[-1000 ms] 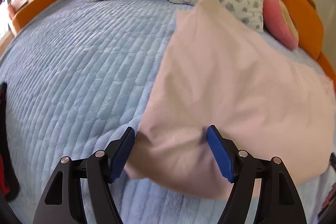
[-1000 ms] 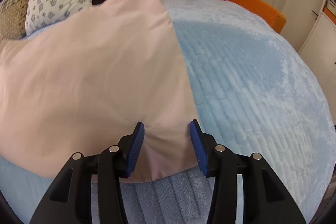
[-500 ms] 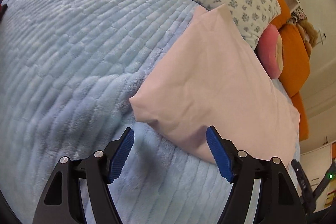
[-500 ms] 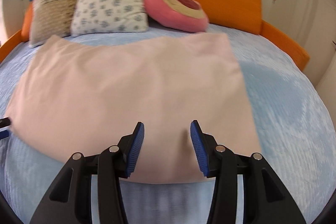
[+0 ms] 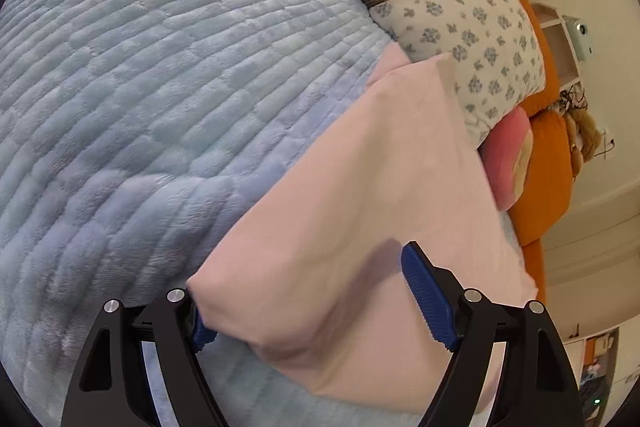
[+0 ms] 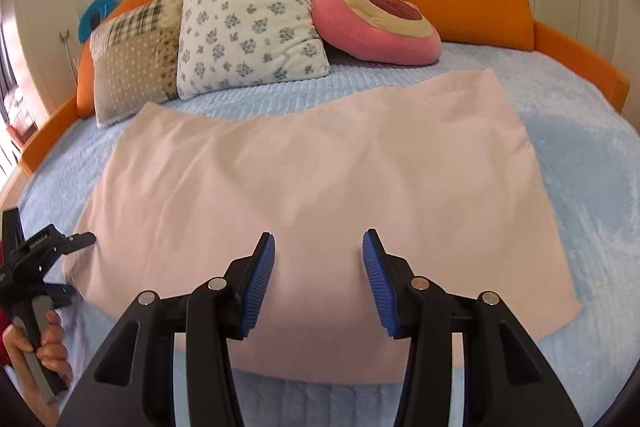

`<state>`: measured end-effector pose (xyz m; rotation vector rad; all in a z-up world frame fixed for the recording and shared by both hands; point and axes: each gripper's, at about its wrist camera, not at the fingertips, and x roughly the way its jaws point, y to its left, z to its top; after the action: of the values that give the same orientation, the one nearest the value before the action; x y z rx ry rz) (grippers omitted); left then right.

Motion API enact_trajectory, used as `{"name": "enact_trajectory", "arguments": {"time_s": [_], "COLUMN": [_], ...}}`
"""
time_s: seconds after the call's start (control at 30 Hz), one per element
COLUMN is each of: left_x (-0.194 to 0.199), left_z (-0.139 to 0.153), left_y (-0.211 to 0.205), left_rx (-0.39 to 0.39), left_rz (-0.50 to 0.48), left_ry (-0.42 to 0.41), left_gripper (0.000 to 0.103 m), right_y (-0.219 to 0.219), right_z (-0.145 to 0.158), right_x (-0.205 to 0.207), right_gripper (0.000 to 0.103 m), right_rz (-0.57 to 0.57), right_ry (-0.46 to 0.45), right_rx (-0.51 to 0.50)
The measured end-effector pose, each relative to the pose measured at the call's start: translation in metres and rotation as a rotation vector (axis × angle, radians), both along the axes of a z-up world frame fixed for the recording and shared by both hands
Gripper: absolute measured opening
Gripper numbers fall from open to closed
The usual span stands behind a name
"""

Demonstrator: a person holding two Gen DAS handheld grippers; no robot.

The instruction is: Fold large clothes

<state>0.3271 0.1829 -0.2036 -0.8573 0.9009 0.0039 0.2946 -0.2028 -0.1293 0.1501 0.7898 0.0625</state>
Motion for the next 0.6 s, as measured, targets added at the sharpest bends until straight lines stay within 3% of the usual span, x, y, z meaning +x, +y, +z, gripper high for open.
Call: {"name": "enact_trajectory", "arguments": {"time_s": [0.1, 0.13, 0.2, 0.27, 0.33, 0.6], "left_x": [0.008, 0.011, 0.014, 0.014, 0.013, 0.018], "left_z": [0.010, 0.011, 0.012, 0.013, 0.016, 0.039], "left_y": [-0.010, -0.012, -0.013, -0.010, -0.008, -0.018], "left_rx": [0.029, 0.035, 0.041, 0.035, 0.043, 0.137], "left_rz": [-0.015, -0.021, -0.012, -0.014, -0.016, -0.056], "left_ry": [-0.021, -0.018, -0.018, -0.023, -0.029, -0.037], "left_gripper": [0.081, 0.076, 0.064, 0.043, 0.037, 0.021], "right_y": [0.005, 0.009, 0.014, 0.017, 0.019, 0.025], "right_z": [-0.002, -0.003, -0.006, -0.011, -0.018, -0.047], "right_x": [0.012, 0.017, 0.021, 0.023, 0.021, 0.019], "right_gripper": [0.046, 0.046, 0.045, 0.032, 0.023, 0.019], "right_rz": [-0.004, -0.006, -0.017, -0.025, -0.019, -0.019], "right_ry": [0.001, -0.001, -0.001, 0.010, 0.021, 0.049], "right_rx": [0.049, 0.057, 0.051, 0.050, 0.076, 0.080]}}
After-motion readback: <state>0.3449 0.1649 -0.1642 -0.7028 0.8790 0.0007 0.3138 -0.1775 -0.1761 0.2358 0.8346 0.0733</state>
